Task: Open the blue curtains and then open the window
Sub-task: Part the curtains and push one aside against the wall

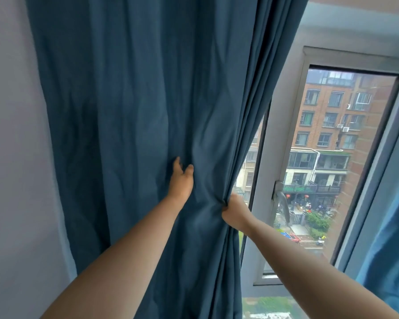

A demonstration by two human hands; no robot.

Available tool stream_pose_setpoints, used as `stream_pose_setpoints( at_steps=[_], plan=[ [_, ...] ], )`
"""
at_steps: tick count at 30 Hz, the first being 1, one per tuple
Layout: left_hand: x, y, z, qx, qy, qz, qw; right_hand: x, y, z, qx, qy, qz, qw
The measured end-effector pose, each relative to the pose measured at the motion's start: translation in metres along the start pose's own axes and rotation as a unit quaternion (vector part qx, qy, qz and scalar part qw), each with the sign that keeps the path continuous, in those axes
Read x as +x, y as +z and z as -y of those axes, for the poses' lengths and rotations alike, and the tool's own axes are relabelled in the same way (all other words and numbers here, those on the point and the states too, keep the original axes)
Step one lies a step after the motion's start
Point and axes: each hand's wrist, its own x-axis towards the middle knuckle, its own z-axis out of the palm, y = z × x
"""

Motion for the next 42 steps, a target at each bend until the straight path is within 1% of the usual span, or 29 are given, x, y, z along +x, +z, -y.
stream_pose_setpoints(
  at_steps=[5, 7, 10, 14, 16, 20, 25, 27, 30, 32, 35, 38, 40, 42],
  plan=[
    [-0.001, -0.010, 0.002, -0.013, 0.064, -0.041, 0.997, 0.001, 0.028, 0.028, 0.006, -0.024, 0.014, 1.000],
    [0.000, -0.011, 0.001, -0.020, 0.081, -0.054, 0.995, 0.002, 0.032, 0.031, 0.013, -0.026, 0.017, 0.999],
    [0.002, -0.008, -0.001, -0.017, 0.091, -0.081, 0.992, 0.001, 0.026, 0.030, -0.009, -0.014, 0.025, 1.000],
    [0.004, 0.004, -0.007, 0.040, 0.113, -0.157, 0.980, -0.005, 0.015, 0.021, -0.011, 0.005, 0.032, 0.999],
    [0.002, 0.008, -0.008, 0.061, 0.122, -0.179, 0.974, -0.006, 0.013, 0.016, -0.004, 0.008, 0.024, 1.000],
    [-0.009, 0.014, -0.012, 0.101, 0.161, -0.183, 0.965, -0.006, 0.006, 0.003, 0.005, 0.008, 0.000, 1.000],
    [-0.014, 0.012, -0.019, 0.214, 0.190, -0.185, 0.940, -0.007, 0.001, -0.015, 0.021, -0.001, -0.064, 0.998],
    [-0.014, 0.015, -0.022, 0.232, 0.186, -0.173, 0.939, -0.009, -0.001, -0.019, 0.034, -0.015, -0.087, 0.995],
    [-0.014, 0.024, -0.027, 0.192, 0.159, -0.113, 0.962, -0.011, -0.002, -0.023, 0.052, -0.036, -0.106, 0.992],
    [-0.011, 0.028, -0.030, 0.167, 0.137, -0.075, 0.974, -0.012, -0.003, -0.025, 0.054, -0.046, -0.094, 0.993],
    [-0.010, 0.036, -0.031, 0.120, 0.106, -0.024, 0.987, -0.012, -0.004, -0.029, 0.065, -0.060, -0.052, 0.995],
    [-0.012, 0.040, -0.034, 0.087, 0.082, 0.007, 0.993, -0.014, -0.007, -0.027, 0.101, -0.055, -0.009, 0.993],
    [-0.014, 0.040, -0.035, 0.078, 0.072, 0.017, 0.994, -0.016, -0.007, -0.025, 0.140, -0.041, -0.003, 0.989],
    [-0.015, 0.039, -0.035, 0.073, 0.058, 0.023, 0.995, -0.017, -0.004, -0.021, 0.168, -0.026, -0.027, 0.985]
  ],
)
